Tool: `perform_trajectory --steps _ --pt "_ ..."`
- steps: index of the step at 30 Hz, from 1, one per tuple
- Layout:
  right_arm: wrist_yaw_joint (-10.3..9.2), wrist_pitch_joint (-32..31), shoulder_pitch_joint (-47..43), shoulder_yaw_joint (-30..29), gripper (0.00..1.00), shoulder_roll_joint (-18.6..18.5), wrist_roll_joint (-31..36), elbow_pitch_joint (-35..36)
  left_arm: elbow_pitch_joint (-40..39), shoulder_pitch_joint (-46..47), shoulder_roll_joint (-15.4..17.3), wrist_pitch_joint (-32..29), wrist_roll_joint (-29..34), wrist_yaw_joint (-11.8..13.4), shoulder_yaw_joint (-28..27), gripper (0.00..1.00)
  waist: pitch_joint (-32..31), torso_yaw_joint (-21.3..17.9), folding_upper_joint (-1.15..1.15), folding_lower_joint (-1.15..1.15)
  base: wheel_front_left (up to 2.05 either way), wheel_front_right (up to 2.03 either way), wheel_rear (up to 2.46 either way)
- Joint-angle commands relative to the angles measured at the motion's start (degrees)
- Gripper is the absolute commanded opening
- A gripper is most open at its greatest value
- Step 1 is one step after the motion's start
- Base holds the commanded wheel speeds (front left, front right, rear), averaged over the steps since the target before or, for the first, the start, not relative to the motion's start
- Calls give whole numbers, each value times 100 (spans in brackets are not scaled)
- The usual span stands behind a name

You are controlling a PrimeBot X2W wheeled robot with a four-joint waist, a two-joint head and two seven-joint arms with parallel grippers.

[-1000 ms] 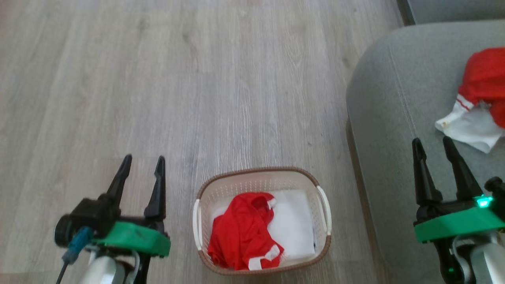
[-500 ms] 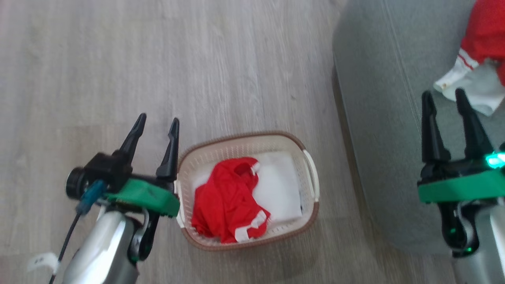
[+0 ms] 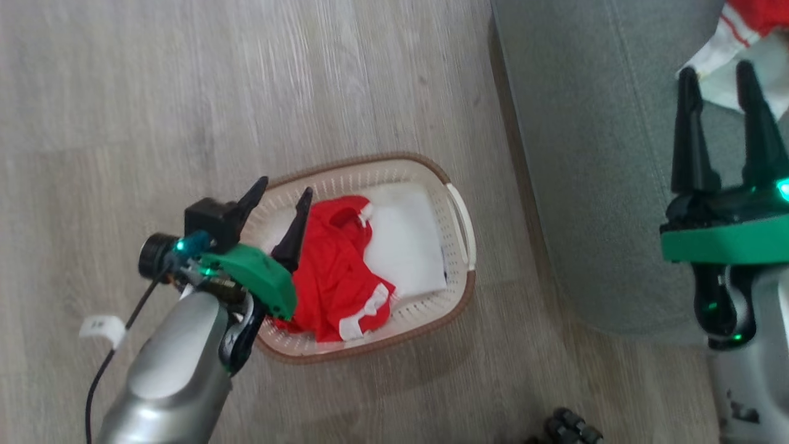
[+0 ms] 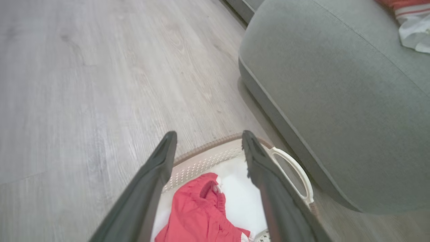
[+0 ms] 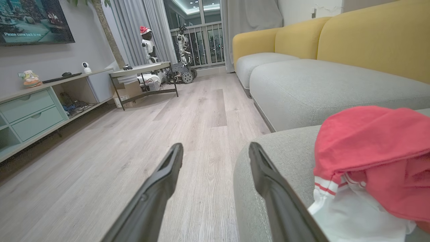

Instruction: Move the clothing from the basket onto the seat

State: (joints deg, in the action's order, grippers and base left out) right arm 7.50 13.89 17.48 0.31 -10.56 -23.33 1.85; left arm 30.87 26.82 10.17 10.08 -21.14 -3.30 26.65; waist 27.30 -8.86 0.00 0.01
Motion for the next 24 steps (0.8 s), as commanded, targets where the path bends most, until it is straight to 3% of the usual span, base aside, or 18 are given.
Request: perform_trajectory --steps 1,11,24 --pt "-1 63 133 80 100 36 24 233 56 260 32 -14 -53 -62 -116 100 250 -85 0 -1 0 0 0" --pt "-1 95 591 96 100 164 151 529 1655 1208 -311 -371 -280 -331 159 100 1080 -250 0 -1 0 0 0" --pt "-1 107 977 74 100 417 294 1156 3338 2185 -389 -758 -275 -388 435 100 1999 -597 0 -1 0 0 0"
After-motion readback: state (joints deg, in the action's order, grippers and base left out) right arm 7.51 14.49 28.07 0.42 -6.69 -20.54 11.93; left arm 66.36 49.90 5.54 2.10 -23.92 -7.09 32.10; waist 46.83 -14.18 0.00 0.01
